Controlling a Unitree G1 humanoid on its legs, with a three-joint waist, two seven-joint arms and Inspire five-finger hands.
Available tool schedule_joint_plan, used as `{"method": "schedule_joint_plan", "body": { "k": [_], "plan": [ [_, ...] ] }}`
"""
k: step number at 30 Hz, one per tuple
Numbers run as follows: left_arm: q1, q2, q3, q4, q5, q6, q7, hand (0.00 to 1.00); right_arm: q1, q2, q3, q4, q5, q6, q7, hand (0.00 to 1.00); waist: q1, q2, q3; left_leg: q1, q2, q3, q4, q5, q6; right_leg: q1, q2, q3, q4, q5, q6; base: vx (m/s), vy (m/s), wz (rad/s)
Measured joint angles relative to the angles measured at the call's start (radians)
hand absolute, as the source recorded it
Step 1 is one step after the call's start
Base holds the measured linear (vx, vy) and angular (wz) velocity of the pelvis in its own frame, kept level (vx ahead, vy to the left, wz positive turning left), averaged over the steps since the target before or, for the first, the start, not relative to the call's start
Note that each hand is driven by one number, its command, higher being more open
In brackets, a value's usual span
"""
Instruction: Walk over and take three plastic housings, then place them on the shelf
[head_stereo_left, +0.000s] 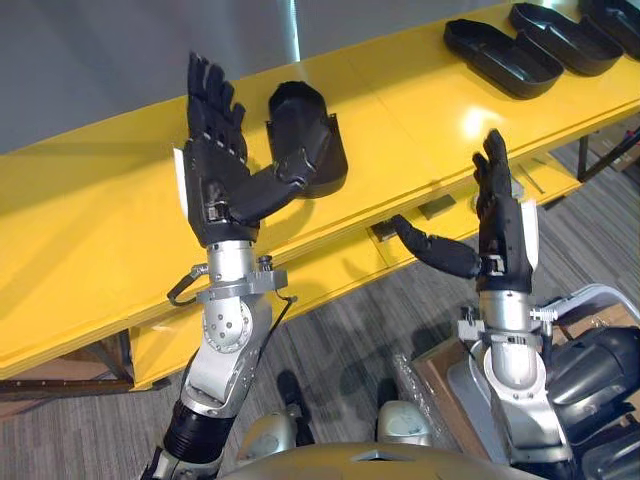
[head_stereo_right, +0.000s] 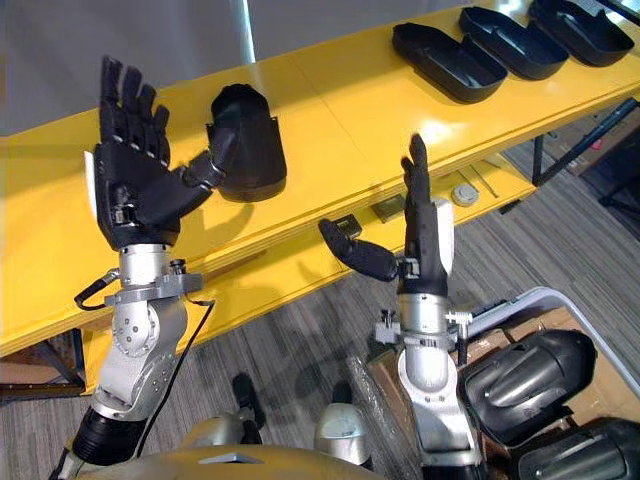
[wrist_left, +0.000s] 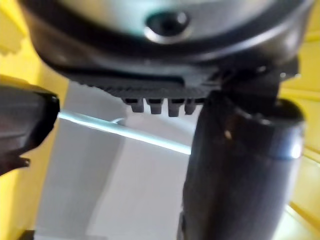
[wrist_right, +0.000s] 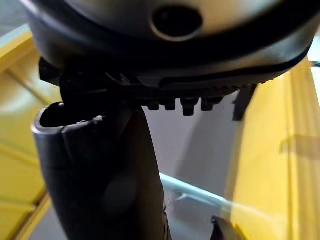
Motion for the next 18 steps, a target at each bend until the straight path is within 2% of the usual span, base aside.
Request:
{"method": "schedule_joint_plan", "body": {
  "k": [6,14,18],
  "plan": [
    [0.001,0.028,-0.001,0.034,0.0,0.052,-0.076,1.0,-0.203,-0.032,0.02,0.187,-0.027,0.048,-0.007,1.0,0.047,0.0,0.0,-0.014,-0.001,-0.036,-0.002,0.016,0.007,0.009,-0.003,-0.035,-0.005,0.001,0.0,-0.02,0.022,0.18],
    [0.0,0.043,-0.001,0.119,-0.003,0.072,-0.124,1.0,-0.347,-0.094,0.069,0.425,-0.066,0.069,-0.008,1.0,0.073,-0.001,0.001,-0.049,-0.004,-0.066,0.0,0.033,0.012,-0.006,-0.002,-0.063,-0.004,0.014,-0.001,0.0,0.02,0.12],
    [-0.012,0.053,0.004,0.119,-0.002,0.071,-0.137,1.0,-0.41,-0.111,0.078,0.505,-0.101,0.072,-0.008,1.0,0.075,-0.001,0.004,-0.067,-0.004,-0.077,0.0,0.041,0.012,-0.025,-0.002,-0.074,0.013,0.012,-0.004,-0.02,0.015,0.09]
  ]
}}
